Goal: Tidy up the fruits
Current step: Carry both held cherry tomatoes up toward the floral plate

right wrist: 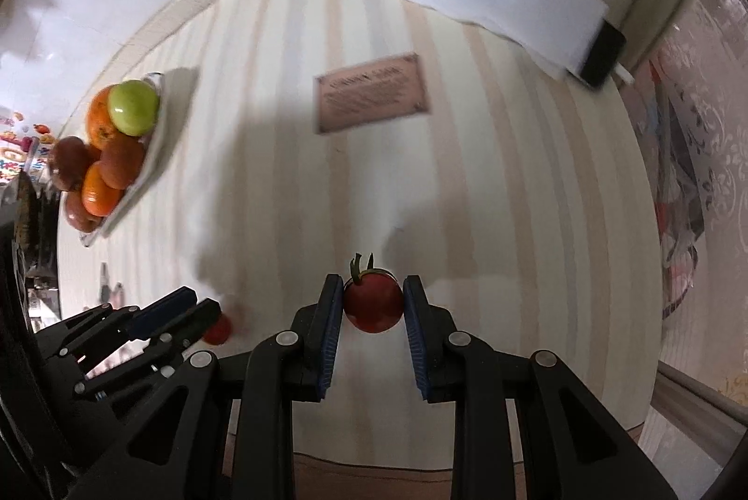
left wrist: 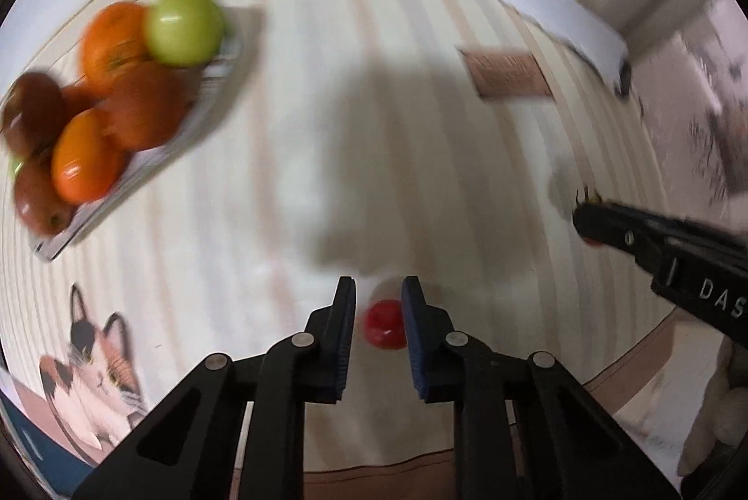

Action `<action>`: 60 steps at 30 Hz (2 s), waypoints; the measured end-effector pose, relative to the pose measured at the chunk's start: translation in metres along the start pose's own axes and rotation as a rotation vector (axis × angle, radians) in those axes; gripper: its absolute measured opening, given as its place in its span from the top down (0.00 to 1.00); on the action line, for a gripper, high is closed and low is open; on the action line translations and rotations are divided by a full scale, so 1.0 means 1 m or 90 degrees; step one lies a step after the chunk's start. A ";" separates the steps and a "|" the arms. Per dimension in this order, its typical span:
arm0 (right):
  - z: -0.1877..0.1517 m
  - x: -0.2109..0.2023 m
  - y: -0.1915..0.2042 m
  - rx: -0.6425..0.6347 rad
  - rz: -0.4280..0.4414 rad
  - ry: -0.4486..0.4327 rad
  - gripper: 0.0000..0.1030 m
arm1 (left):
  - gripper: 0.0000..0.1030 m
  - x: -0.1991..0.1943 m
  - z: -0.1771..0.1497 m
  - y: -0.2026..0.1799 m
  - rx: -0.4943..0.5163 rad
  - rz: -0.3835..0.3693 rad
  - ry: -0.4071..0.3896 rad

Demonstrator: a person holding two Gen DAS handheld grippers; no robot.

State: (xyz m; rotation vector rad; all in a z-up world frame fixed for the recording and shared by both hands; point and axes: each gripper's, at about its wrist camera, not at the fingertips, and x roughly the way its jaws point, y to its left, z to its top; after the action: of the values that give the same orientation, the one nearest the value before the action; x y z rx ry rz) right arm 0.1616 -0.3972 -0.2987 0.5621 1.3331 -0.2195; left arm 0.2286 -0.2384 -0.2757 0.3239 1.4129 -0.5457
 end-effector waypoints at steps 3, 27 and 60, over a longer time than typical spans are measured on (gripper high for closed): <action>0.008 -0.005 0.026 -0.029 0.023 -0.004 0.72 | 0.83 -0.026 -0.002 0.041 -0.068 -0.016 -0.026; 0.017 0.003 0.037 -0.002 0.015 0.004 0.72 | 0.66 0.006 0.011 0.059 -0.118 -0.140 0.035; 0.026 0.007 0.068 -0.041 0.052 -0.016 0.72 | 0.78 -0.036 -0.005 0.067 -0.081 -0.047 -0.073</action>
State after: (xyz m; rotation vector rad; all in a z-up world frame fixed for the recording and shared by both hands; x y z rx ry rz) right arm 0.2172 -0.3513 -0.2842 0.5565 1.2855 -0.1150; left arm 0.2585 -0.1739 -0.2479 0.1360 1.3460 -0.5237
